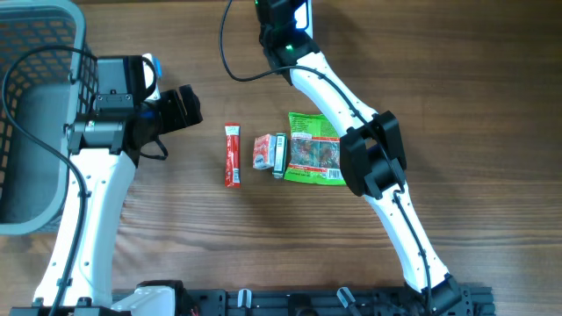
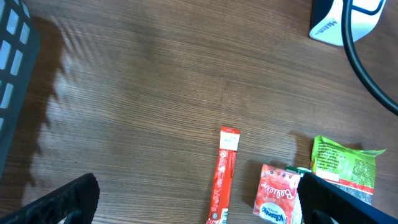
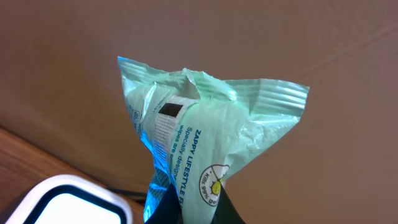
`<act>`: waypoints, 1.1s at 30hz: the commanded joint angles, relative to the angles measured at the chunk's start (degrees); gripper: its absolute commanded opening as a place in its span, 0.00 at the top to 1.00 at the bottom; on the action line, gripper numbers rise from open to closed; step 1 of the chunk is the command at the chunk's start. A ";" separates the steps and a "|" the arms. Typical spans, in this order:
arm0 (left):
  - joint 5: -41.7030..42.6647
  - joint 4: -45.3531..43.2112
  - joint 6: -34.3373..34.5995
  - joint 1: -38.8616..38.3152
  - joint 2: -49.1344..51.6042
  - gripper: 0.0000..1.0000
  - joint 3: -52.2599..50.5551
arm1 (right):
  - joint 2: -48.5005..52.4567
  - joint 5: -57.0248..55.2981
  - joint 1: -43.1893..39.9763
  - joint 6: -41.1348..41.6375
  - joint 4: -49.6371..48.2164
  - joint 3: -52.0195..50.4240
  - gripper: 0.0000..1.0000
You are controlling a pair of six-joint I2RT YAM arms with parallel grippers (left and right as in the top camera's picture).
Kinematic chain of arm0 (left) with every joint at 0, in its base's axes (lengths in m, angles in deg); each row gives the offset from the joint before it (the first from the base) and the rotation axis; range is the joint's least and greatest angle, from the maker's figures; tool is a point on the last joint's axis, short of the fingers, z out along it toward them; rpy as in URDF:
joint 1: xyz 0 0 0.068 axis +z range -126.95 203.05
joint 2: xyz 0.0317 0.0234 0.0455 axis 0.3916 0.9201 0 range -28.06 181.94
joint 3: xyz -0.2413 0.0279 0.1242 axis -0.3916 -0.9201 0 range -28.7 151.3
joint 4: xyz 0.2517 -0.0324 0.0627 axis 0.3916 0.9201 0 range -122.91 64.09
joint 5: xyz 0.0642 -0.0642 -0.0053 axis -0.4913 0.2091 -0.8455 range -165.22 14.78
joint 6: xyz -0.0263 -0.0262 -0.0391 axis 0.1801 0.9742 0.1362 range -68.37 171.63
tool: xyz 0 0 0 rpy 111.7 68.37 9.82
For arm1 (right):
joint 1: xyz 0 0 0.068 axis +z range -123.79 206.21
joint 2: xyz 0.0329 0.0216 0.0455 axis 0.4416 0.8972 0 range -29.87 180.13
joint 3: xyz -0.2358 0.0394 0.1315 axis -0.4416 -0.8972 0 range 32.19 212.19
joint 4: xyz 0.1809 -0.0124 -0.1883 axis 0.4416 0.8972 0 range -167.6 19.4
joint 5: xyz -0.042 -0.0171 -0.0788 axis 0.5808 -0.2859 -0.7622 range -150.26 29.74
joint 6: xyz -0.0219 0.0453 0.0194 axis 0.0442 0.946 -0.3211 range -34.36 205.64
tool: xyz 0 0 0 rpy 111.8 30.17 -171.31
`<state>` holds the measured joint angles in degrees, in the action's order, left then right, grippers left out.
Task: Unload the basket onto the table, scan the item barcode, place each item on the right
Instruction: 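Hold the green bag in front of the white barcode scanner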
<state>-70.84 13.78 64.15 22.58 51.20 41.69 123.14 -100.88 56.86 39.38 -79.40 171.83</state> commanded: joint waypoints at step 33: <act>0.68 -0.11 -0.72 0.00 0.24 0.00 -0.31 | 5.09 -0.04 1.60 14.97 14.45 0.50 0.96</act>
<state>-70.84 13.78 64.17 22.58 51.20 41.69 127.01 -102.41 58.70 49.10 -66.83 172.68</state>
